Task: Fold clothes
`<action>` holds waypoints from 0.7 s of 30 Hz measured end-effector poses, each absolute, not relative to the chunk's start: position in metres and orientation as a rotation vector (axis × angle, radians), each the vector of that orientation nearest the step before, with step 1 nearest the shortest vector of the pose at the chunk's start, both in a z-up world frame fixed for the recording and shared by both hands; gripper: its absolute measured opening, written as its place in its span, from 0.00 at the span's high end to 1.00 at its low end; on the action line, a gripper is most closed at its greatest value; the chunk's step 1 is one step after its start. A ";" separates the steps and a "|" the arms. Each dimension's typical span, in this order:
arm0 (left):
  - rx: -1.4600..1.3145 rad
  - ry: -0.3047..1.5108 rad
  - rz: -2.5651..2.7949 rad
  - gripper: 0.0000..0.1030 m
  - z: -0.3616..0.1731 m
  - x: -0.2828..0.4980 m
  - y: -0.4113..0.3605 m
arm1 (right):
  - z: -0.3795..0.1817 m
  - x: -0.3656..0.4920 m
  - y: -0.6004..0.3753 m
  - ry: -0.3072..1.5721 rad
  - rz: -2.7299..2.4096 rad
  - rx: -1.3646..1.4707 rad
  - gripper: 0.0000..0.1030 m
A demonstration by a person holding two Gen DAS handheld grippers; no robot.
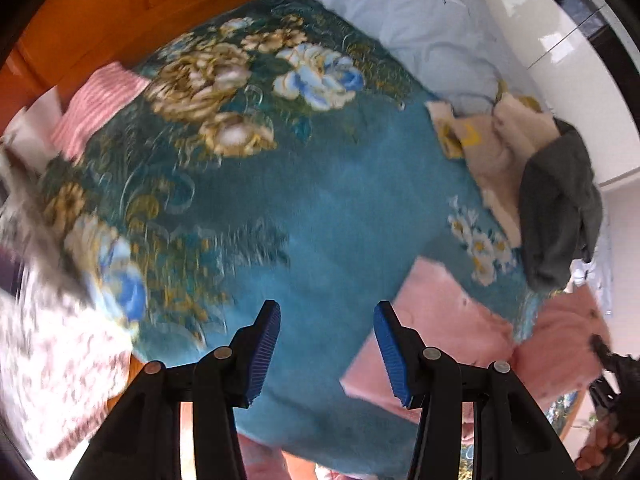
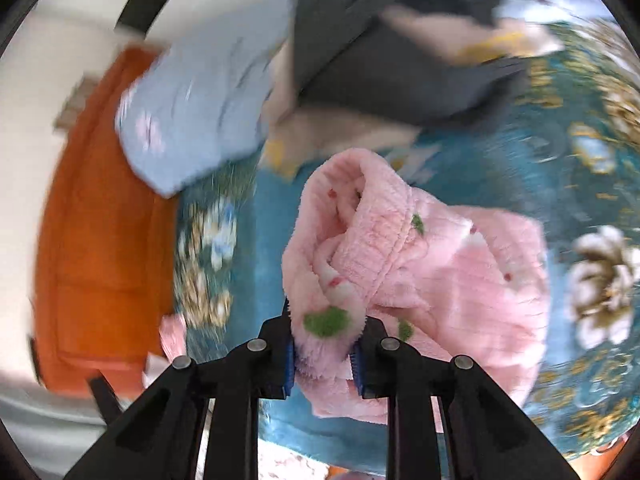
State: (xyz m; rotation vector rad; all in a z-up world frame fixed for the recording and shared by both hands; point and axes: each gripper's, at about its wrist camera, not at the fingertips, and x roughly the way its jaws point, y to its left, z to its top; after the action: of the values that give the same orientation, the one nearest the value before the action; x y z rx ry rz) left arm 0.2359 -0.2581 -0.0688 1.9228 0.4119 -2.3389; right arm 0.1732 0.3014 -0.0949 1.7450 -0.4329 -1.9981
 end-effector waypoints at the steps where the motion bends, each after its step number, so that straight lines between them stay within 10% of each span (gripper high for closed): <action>1: 1.937 0.417 -2.342 0.49 -0.071 0.231 -0.268 | -0.105 0.180 0.273 -0.378 -1.977 1.770 0.78; 10: 2.135 0.501 -2.225 0.49 -0.117 0.221 -0.319 | -0.195 0.261 0.156 0.146 -1.813 1.987 0.73; 21: 2.516 0.511 -2.332 0.44 -0.163 0.192 -0.212 | -0.146 0.261 0.229 0.045 -1.976 2.002 0.58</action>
State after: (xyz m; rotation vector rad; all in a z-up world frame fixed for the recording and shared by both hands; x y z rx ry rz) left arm 0.1921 -0.2117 -0.1629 2.5162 0.5109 -2.3320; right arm 0.2611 0.2291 -0.1457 2.0020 0.0446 -1.9764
